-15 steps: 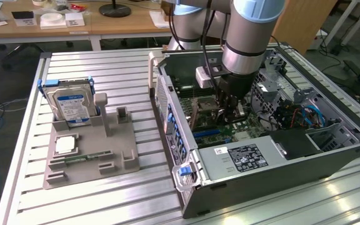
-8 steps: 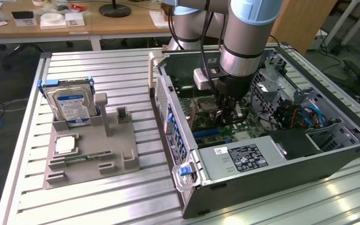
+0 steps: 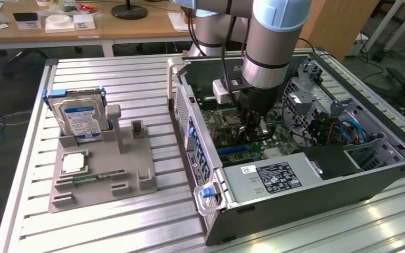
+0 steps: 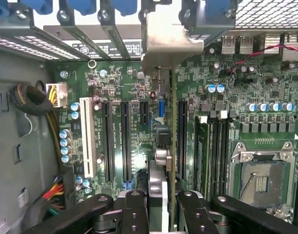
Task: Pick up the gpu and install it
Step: 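Insert the gpu into the slot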
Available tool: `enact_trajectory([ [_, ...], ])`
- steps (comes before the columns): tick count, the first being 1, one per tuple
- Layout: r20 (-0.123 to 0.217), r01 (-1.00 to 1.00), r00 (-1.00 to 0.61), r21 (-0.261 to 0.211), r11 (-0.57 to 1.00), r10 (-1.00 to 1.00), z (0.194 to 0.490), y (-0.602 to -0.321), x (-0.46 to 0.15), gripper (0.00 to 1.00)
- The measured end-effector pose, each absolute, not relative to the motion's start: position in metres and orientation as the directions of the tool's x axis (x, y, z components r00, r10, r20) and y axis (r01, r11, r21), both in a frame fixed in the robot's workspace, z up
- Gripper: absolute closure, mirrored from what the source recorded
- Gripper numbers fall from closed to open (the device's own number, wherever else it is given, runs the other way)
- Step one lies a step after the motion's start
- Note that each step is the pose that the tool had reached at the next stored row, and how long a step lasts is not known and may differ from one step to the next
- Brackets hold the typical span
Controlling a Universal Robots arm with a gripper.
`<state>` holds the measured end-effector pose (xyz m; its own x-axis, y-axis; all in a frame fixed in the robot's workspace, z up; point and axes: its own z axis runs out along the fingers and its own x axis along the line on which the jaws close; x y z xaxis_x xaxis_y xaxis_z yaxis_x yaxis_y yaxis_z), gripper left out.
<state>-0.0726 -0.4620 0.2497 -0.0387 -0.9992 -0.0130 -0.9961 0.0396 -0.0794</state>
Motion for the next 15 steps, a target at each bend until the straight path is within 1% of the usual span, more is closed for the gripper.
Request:
enact_trajectory([
  [15, -0.013, -0.996, -0.050, -0.079, 0.051, -0.999, 0.2413, -0.4599, -0.0819, 0.72],
])
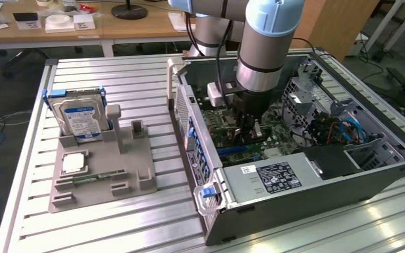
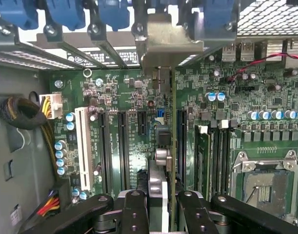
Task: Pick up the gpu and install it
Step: 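Insert the gpu into the slot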
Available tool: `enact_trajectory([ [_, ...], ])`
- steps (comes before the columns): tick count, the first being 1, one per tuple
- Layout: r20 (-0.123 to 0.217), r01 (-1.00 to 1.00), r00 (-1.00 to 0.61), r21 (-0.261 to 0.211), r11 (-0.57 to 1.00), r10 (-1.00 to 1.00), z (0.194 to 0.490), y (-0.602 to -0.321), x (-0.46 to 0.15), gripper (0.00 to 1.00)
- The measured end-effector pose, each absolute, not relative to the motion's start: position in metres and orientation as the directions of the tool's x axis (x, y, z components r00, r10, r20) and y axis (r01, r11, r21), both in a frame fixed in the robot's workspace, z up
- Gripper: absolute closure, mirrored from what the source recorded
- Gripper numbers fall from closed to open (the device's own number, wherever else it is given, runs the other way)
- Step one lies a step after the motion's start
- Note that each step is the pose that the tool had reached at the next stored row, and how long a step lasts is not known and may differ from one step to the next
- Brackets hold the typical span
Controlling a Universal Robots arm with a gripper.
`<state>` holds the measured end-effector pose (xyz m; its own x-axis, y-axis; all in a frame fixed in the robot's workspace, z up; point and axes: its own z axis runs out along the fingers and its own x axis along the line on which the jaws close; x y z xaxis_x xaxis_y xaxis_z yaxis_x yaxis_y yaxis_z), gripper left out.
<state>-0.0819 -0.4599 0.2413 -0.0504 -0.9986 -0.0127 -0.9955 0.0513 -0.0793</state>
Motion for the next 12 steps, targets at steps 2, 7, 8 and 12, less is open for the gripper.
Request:
enact_trajectory([
  [2, -0.013, -0.996, -0.051, -0.079, 0.051, -0.999, 0.2404, -0.4599, -0.0835, 0.72],
  [7, -0.013, -0.996, -0.051, -0.079, 0.051, -0.999, 0.2387, -0.4599, -0.0850, 0.72],
  [8, -0.013, -0.996, -0.051, -0.079, 0.051, -0.999, 0.2384, -0.4599, -0.0853, 0.72],
  [12, -0.013, -0.996, -0.051, -0.079, 0.052, -0.999, 0.2377, -0.4599, -0.0863, 0.72],
])
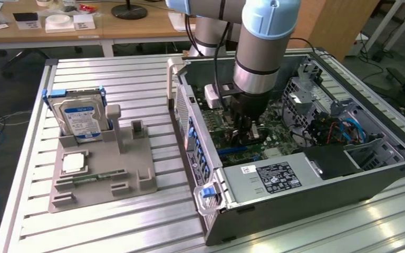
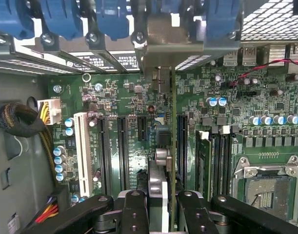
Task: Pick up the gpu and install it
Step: 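Insert the gpu into the slot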
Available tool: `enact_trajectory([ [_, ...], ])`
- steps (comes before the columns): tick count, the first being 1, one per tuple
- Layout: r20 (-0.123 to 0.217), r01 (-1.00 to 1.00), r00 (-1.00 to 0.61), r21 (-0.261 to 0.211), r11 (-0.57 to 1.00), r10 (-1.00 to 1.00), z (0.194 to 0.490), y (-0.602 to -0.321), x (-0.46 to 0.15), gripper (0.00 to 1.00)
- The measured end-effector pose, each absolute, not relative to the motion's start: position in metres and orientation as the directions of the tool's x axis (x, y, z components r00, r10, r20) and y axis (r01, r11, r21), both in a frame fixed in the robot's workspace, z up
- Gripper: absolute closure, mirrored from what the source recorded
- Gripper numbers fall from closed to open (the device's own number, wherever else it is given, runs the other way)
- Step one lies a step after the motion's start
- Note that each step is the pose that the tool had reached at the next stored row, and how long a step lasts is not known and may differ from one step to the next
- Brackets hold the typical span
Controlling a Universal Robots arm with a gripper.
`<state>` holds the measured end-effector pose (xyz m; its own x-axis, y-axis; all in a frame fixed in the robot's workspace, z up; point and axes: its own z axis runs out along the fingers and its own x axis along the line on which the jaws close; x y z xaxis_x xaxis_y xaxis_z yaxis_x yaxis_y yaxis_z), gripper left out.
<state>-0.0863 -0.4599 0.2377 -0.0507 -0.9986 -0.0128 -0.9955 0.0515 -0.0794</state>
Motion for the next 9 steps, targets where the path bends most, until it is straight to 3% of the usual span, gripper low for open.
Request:
enact_trajectory([
  [9, -0.013, -0.996, -0.051, -0.079, 0.051, -0.999, 0.2357, -0.4599, -0.0888, 0.72],
])
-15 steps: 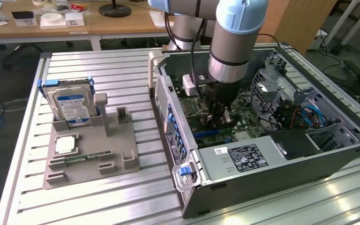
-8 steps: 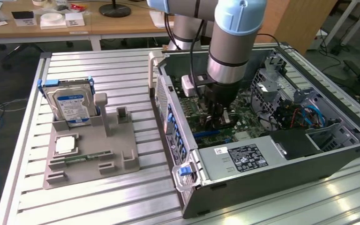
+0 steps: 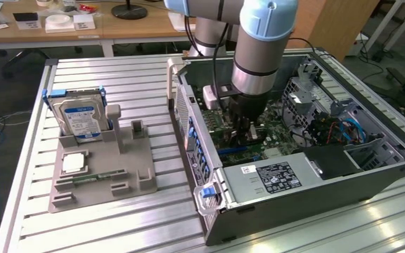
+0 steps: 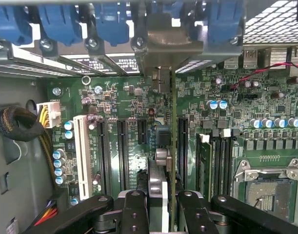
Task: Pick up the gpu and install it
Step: 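Insert the gpu into the slot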
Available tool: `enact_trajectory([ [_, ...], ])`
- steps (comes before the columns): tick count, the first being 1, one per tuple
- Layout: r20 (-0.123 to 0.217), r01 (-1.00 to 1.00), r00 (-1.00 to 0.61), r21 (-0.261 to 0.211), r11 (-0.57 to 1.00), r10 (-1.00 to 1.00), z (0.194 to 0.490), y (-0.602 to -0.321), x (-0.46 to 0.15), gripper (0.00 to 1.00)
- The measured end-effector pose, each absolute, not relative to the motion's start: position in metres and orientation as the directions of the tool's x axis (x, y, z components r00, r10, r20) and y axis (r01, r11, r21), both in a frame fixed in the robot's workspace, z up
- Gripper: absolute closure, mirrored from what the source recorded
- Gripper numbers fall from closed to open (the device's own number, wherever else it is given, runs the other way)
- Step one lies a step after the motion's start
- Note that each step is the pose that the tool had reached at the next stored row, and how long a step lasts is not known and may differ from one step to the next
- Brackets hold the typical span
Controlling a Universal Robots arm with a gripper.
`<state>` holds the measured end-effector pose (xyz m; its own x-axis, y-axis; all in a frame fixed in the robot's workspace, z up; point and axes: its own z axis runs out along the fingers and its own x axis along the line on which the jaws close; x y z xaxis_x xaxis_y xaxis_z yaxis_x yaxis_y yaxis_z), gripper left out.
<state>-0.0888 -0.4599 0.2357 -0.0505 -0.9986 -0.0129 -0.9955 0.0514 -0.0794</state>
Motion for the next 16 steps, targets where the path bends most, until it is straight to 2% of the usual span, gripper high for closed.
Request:
enact_trajectory([
  [16, -0.013, -0.996, -0.051, -0.078, 0.052, -0.999, 0.2300, -0.4599, -0.0893, 0.72],
])
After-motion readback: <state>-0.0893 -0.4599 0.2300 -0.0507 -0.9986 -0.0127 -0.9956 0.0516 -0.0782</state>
